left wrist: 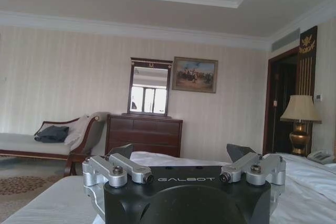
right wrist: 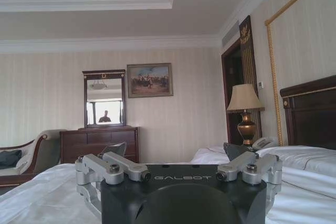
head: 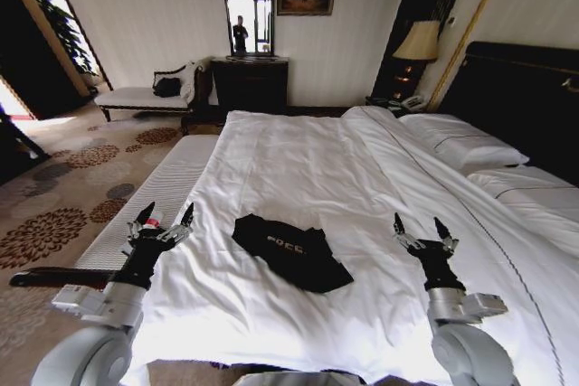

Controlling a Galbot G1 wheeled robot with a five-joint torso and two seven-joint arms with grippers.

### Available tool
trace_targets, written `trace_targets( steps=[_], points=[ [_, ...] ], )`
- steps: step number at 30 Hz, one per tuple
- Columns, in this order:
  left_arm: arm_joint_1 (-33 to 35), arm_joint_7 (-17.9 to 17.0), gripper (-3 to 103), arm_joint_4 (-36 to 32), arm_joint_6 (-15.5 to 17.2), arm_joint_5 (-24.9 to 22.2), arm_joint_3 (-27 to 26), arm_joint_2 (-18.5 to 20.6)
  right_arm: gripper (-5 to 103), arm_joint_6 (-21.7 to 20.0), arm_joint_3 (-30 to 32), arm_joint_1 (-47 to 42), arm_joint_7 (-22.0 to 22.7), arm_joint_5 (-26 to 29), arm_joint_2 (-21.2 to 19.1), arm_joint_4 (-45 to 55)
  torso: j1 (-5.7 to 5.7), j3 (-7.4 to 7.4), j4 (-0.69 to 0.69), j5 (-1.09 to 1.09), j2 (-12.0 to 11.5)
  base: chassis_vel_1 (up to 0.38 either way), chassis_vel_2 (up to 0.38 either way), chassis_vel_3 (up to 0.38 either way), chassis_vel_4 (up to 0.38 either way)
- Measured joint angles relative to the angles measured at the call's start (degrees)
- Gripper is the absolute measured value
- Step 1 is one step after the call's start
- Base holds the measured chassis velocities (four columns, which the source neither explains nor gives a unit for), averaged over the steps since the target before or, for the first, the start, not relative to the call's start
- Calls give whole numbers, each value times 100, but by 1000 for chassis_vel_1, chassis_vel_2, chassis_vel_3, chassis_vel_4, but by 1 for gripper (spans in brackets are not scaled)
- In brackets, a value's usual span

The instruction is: Fold the clothes on the bed.

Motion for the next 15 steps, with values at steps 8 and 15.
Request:
trace_targets(
  steps=[8, 15],
  points=[
    [-1, -2, 100, 1, 0, 12, 0, -19, 100, 69, -4, 20, -20, -5, -4, -3, -1, -1, 0, 2, 0, 3, 62, 2, -49],
    [-9, -119, 100, 0, 42, -9, 55, -93, 100, 188, -57, 68, -76, -7, -9, -31, -4, -2, 0, 3, 2, 0, 0, 0, 0]
  ],
)
